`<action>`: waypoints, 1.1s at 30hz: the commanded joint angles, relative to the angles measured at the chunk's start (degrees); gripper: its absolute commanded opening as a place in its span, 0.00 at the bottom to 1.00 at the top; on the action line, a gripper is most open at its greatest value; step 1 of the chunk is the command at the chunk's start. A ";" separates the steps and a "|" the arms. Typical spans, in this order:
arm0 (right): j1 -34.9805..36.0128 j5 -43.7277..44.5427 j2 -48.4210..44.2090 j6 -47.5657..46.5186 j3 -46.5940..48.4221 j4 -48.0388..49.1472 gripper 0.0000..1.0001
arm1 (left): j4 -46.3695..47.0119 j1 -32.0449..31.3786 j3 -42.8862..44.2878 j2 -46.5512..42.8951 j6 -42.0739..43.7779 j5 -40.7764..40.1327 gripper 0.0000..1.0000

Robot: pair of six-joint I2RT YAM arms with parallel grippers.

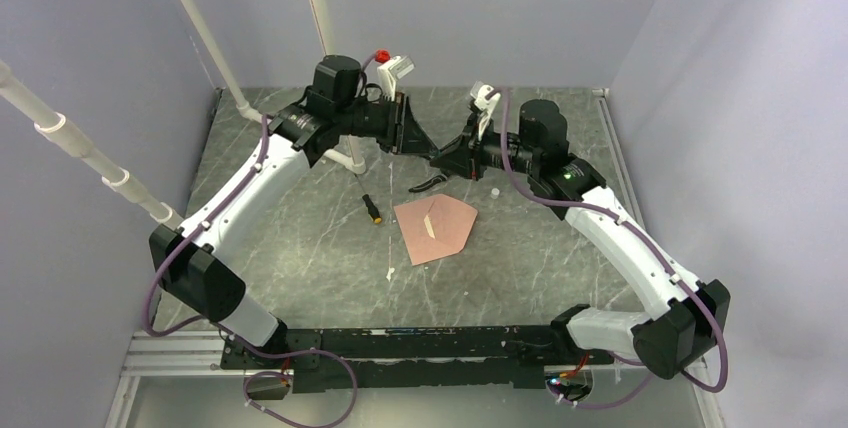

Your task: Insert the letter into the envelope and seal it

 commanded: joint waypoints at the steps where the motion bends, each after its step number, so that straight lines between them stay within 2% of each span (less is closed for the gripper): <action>1: 0.55 0.08 -0.01 4.31 2.60 5.49 0.04 | 6.54 -0.55 -0.08 -3.58 -1.94 0.89 0.17; 5: 0.56 2.73 -1.26 9.52 1.17 10.22 0.00 | 14.21 -0.53 -2.85 -5.50 -6.71 0.65 0.26; 11: 0.73 5.80 0.72 25.03 3.09 15.33 0.01 | 29.75 -0.54 -11.00 -9.44 -9.10 -3.85 0.26; 18: 0.86 12.09 -1.16 43.66 -4.27 32.92 0.00 | 40.72 -0.55 -15.56 -10.59 -10.29 -6.15 0.26; 21: 0.91 11.97 -1.13 46.72 -5.64 38.24 0.00 | 42.22 -0.54 -16.32 -10.47 -10.67 -5.82 0.20; 23: 1.00 10.99 -0.76 47.58 -6.13 40.75 0.03 | 42.23 -0.55 -16.38 -10.29 -10.22 -5.29 0.06; 24: 1.00 10.64 -0.64 46.99 -5.87 40.12 0.07 | 41.96 -0.55 -16.29 -10.26 -9.61 -5.22 0.03; 26: 0.94 10.20 -0.81 44.62 -5.17 36.92 0.25 | 40.42 -0.55 -16.01 -10.57 -7.49 -5.16 0.03; 28: 0.84 10.33 -2.02 40.54 -4.51 31.91 0.52 | 37.16 -0.55 -15.38 -11.04 -4.36 -4.60 0.02; 29: 0.60 10.13 -2.75 37.86 -4.11 28.95 0.59 | 35.38 -0.55 -14.77 -11.15 -2.18 -4.08 0.02; 31: -0.54 8.60 -4.45 32.91 -3.16 22.88 0.69 | 31.28 -0.54 -13.46 -11.33 2.32 -1.55 0.02; 33: -2.00 4.20 -5.59 30.24 -1.79 19.97 0.74 | 28.32 -0.40 -12.16 -11.34 7.27 5.50 0.02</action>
